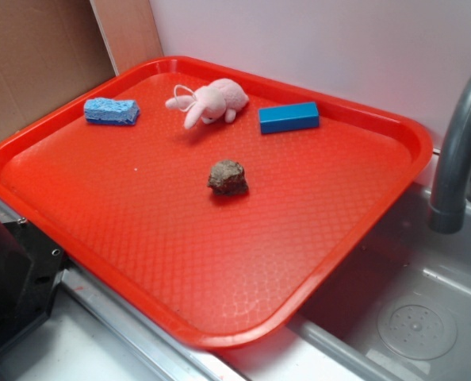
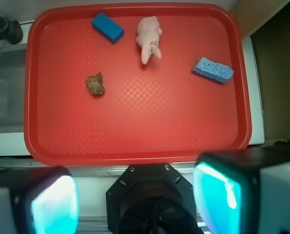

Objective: Grab the blue sponge.

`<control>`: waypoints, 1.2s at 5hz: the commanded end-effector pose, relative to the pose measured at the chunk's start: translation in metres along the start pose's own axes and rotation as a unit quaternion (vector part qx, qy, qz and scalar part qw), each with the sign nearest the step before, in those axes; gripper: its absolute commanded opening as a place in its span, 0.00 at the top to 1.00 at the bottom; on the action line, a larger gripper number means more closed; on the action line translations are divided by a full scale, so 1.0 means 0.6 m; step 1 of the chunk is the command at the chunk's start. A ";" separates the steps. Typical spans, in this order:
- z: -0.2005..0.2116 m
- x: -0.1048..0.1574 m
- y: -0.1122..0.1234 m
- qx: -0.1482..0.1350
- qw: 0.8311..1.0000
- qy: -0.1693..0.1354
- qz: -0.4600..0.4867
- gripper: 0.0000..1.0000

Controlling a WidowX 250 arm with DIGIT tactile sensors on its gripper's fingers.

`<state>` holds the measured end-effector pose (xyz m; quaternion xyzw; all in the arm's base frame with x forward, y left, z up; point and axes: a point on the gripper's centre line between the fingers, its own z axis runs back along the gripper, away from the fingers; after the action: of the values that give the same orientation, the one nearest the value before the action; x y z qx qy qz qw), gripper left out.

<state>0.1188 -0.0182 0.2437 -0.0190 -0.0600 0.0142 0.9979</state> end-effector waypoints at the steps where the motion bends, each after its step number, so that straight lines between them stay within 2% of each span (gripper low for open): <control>1: 0.000 0.000 0.000 0.000 1.000 0.000 0.000 0.00; 2: -0.052 -0.008 0.053 0.011 0.998 -0.041 -0.043 0.00; 3: -0.089 -0.012 0.103 0.011 0.990 -0.044 -0.132 0.00; 4: -0.168 0.067 0.181 0.013 0.985 -0.033 -0.168 0.00; 5: -0.224 0.142 0.219 0.043 0.984 -0.001 -0.175 0.00; 6: -0.267 0.221 0.235 0.077 0.979 0.021 -0.188 0.00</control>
<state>0.2553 0.1167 0.0788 0.0539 -0.0165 -0.1635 0.9849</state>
